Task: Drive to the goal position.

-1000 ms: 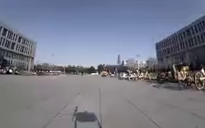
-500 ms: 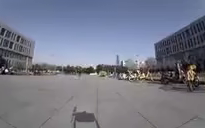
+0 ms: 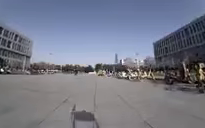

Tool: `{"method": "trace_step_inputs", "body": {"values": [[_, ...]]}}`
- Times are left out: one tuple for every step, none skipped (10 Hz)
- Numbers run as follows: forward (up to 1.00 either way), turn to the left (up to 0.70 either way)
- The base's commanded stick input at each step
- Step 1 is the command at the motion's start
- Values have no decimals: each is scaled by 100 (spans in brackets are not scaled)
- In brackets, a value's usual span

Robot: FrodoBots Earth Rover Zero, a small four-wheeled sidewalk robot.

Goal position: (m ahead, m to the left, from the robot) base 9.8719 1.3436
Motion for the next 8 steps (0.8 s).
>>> {"method": "trace_step_inputs", "body": {"values": [[100,2],[100,2],[100,2],[100,2],[100,2],[100,2],[100,2],[100,2]]}}
